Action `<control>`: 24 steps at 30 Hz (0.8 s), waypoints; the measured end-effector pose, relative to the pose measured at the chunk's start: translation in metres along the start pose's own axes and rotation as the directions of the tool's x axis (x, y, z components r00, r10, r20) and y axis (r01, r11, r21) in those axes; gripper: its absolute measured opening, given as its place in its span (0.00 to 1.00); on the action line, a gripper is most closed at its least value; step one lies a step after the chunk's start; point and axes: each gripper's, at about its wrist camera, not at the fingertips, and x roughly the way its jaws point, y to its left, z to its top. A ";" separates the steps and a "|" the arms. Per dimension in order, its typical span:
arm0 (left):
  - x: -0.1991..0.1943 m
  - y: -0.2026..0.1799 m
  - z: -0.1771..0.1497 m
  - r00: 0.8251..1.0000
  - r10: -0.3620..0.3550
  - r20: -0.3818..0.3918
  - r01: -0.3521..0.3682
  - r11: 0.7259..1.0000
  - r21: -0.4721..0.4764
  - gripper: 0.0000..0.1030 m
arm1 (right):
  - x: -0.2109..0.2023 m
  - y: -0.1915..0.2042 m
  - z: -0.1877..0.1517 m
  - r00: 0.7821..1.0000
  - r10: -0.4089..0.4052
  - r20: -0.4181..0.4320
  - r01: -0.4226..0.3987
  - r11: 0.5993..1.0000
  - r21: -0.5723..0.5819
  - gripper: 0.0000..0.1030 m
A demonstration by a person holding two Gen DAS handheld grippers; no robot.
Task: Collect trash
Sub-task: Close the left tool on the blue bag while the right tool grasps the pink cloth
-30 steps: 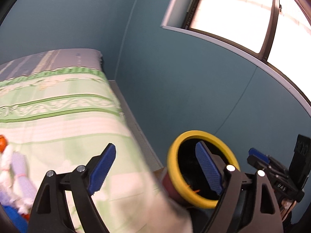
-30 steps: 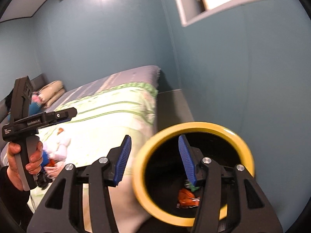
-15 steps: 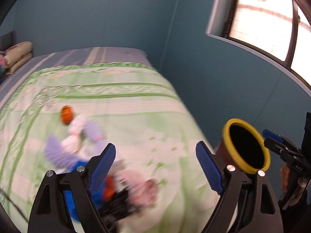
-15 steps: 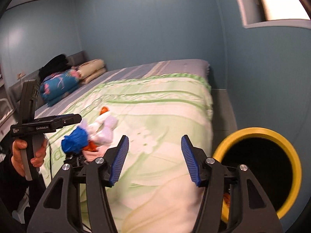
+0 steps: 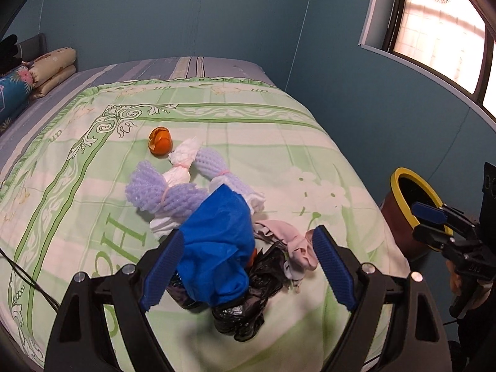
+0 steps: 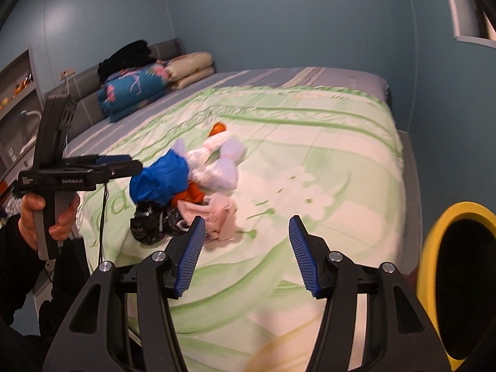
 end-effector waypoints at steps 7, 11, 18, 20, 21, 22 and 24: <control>0.011 0.011 -0.005 1.000 -0.007 -0.023 0.006 1.000 -0.015 0.79 | 0.035 0.016 0.001 0.995 0.086 -0.059 -0.088 0.996 -0.034 0.51; 0.018 0.014 -0.008 0.999 -0.011 -0.037 0.011 1.000 -0.016 0.79 | 0.061 0.022 0.003 0.985 0.135 -0.110 -0.139 0.990 -0.031 0.48; 0.032 0.027 -0.010 0.997 -0.032 -0.066 0.029 0.998 -0.048 0.67 | 0.096 0.021 0.008 0.968 0.172 -0.181 -0.177 0.984 -0.011 0.44; 0.037 0.030 -0.010 0.996 -0.030 -0.079 0.026 0.998 -0.048 0.63 | 0.106 0.022 0.009 0.964 0.174 -0.203 -0.180 0.984 -0.013 0.44; 0.041 0.033 -0.011 0.996 -0.027 -0.087 0.022 0.998 -0.051 0.61 | 0.113 0.022 0.009 0.962 0.169 -0.215 -0.177 0.984 -0.016 0.44; 0.043 0.035 -0.010 0.995 -0.028 -0.091 0.023 0.998 -0.054 0.58 | 0.119 0.022 0.009 0.959 0.165 -0.232 -0.173 0.985 -0.018 0.43; 0.049 0.041 -0.011 0.994 -0.033 -0.105 0.025 0.997 -0.068 0.47 | 0.129 0.022 0.009 0.951 0.172 -0.257 -0.182 0.983 -0.014 0.36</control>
